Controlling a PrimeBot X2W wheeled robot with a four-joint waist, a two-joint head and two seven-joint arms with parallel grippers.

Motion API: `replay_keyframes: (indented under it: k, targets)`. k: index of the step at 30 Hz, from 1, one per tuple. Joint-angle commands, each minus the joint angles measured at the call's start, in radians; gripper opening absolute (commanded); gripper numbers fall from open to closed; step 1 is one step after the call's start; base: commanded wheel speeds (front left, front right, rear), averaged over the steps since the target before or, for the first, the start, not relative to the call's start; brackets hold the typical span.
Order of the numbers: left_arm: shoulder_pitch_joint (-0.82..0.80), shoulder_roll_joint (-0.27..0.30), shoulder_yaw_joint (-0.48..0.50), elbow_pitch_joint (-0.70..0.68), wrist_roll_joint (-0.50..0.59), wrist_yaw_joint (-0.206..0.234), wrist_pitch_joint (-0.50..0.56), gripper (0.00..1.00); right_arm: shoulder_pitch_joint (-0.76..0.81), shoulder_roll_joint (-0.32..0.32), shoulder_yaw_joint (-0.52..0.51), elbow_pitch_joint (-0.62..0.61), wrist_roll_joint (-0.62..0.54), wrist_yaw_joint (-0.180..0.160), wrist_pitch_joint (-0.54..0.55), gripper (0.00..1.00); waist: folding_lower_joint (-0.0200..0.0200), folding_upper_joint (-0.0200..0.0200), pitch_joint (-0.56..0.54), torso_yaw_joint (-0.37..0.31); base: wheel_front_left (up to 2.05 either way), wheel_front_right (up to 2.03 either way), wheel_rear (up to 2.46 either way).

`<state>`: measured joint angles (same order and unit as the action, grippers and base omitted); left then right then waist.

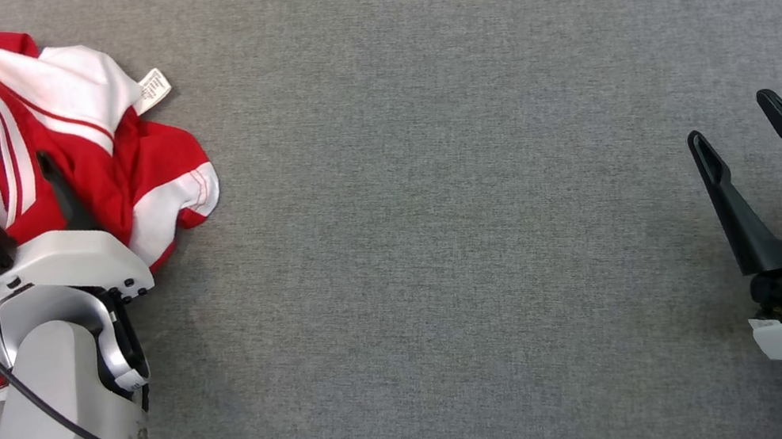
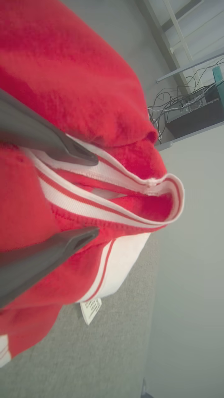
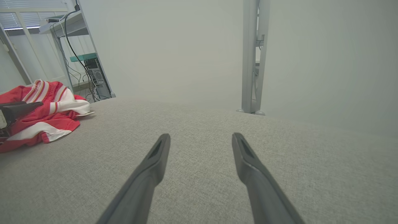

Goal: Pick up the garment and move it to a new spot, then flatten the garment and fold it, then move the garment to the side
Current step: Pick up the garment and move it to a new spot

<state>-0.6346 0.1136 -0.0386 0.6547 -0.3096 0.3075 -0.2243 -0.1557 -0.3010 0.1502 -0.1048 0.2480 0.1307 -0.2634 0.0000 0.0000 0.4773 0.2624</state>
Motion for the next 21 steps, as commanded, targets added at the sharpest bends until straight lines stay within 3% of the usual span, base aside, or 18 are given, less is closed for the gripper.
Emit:
replay_keyframes:
  k: [1, 6, 7, 9, 13, 21]
  targets:
    - [-0.019, 0.009, 0.004, 0.028, -0.010, 0.009, 0.020, 1.00, -0.010, 0.000, -0.001, 0.003, 0.008, 0.000, -0.002, 1.00, 0.0000, 0.0000, 0.004, -0.009, 0.00, 0.00, 0.00]
    - [-0.024, 0.007, -0.001, 0.082, -0.017, 0.011, 0.050, 0.97, -0.012, 0.018, -0.006, 0.008, 0.018, 0.000, -0.002, 1.00, 0.0000, 0.0000, -0.005, -0.023, 0.00, 0.00, 0.00]
    - [-0.021, 0.005, -0.002, 0.090, -0.022, 0.008, 0.055, 0.80, -0.008, 0.021, -0.007, 0.012, 0.019, 0.000, -0.002, 1.00, 0.0000, 0.0000, -0.010, -0.025, 0.00, 0.00, 0.00]
    - [-0.012, 0.010, -0.007, 0.107, -0.019, 0.005, 0.064, 0.00, -0.002, 0.027, -0.005, 0.016, 0.021, 0.000, -0.002, 1.00, 0.0000, 0.0000, -0.020, -0.031, 0.00, 0.00, 0.00]
    - [0.001, 0.013, -0.016, 0.127, -0.028, -0.009, 0.087, 0.00, 0.000, 0.036, -0.001, 0.023, 0.025, 0.000, -0.002, 1.00, 0.0000, 0.0000, -0.035, -0.038, 0.00, 0.00, 0.00]
    - [0.028, 0.035, -0.007, 0.024, -0.027, -0.023, 0.004, 0.00, 0.003, 0.068, 0.005, 0.039, 0.026, 0.000, -0.002, 1.00, 0.0000, 0.0000, -0.101, -0.054, 0.00, 0.00, 0.00]
